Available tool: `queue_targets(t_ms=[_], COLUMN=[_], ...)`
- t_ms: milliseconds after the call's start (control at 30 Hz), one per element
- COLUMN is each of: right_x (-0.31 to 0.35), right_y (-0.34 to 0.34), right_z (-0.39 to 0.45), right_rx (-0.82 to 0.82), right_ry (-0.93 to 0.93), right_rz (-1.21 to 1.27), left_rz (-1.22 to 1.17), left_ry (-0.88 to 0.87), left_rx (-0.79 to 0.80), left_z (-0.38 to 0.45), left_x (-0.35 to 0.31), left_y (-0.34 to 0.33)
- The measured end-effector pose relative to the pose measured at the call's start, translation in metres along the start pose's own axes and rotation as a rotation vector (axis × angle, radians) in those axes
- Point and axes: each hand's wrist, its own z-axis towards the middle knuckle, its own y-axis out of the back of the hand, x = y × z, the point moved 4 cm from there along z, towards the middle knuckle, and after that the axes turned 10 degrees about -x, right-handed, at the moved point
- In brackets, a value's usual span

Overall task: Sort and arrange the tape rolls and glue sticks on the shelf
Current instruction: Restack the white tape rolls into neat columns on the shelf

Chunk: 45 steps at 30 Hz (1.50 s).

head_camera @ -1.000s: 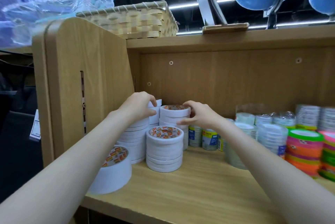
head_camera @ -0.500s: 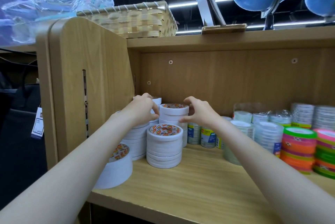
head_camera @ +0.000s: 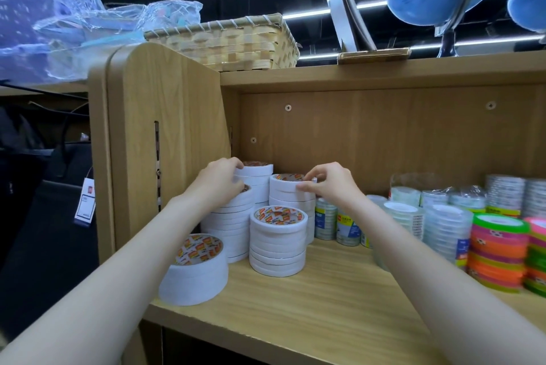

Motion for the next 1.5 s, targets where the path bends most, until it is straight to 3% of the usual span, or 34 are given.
queue_targets(t_ms=[200,333,467,767,867,1033,1200,1367,1500], right_x=[0.029,0.048,0.058,0.058,0.063,0.071,0.047,0.004,-0.004], right_y=[0.01,-0.013,-0.027,-0.045,-0.049,-0.051,-0.003,0.012,0.006], right_z=[0.017,0.02,0.022,0.023,0.019,0.021,0.013,-0.013,-0.027], right_rx=[0.004,0.191,0.209,-0.144,-0.198,-0.129,-0.158,-0.02,0.019], right_ry=[0.119,0.181,0.226,0.139,0.128,0.156,0.066,-0.067,-0.042], right_rz=[-0.054,-0.164,-0.132,-0.013,-0.045,-0.07,0.009,-0.051,-0.047], left_rz=[-0.047,-0.065,-0.106,-0.152,-0.156,-0.149,-0.069,-0.032,-0.015], left_ry=[0.048,0.053,0.032,-0.035,-0.03,-0.028,-0.115,-0.108,-0.119], left_rx=[0.025,0.037,0.062,0.227,0.208,0.186,0.125,0.042,0.011], left_z=[-0.005,-0.008,-0.013,-0.031,-0.032,-0.036,-0.042,-0.049,-0.051], left_x=[0.015,0.02,0.021,0.022,0.026,0.025,0.022,0.018,0.016], left_y=[0.003,0.006,0.012,0.018,0.017,0.015,0.015,0.014,0.013])
